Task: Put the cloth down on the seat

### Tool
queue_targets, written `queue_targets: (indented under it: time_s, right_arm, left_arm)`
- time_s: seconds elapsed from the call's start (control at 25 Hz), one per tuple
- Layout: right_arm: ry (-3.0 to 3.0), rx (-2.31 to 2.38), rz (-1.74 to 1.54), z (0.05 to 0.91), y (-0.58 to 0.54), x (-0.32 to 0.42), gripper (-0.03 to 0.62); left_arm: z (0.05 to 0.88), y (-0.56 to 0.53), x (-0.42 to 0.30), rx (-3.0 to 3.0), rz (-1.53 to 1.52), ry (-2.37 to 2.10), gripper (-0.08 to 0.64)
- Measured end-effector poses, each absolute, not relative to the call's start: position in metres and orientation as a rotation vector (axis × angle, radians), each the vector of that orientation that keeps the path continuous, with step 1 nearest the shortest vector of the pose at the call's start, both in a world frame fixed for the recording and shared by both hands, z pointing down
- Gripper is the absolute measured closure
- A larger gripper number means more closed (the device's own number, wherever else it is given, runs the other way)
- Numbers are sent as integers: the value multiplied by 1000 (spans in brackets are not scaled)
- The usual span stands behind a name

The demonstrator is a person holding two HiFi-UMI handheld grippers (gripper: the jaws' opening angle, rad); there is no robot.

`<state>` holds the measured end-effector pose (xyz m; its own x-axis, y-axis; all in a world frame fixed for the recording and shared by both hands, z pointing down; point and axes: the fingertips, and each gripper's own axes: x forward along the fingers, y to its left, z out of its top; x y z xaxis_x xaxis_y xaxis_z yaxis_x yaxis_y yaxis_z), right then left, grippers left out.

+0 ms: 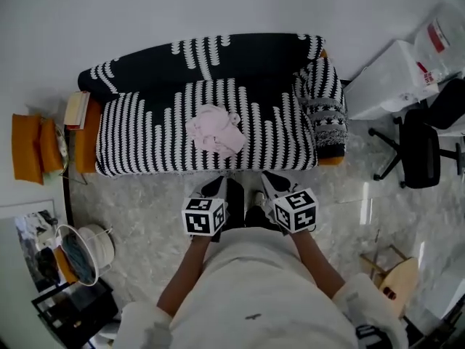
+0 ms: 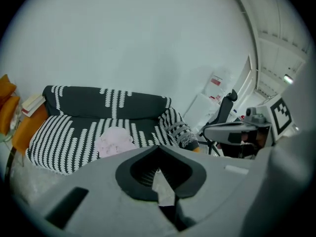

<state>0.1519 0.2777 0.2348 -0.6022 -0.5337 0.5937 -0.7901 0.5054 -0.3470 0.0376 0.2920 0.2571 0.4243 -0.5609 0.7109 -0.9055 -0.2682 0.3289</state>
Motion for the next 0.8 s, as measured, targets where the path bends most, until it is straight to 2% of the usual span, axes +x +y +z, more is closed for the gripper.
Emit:
queue_targets:
  time_s: [0.32, 0.8]
  right_arm:
    - [-2392, 1030, 837, 230, 297, 153, 584]
    - [-2523, 947, 646, 189, 306, 99, 584]
  left_arm:
    - [236, 310, 55, 2022, 589, -1250, 548]
    - [215, 316, 13, 2065, 535, -1296, 548]
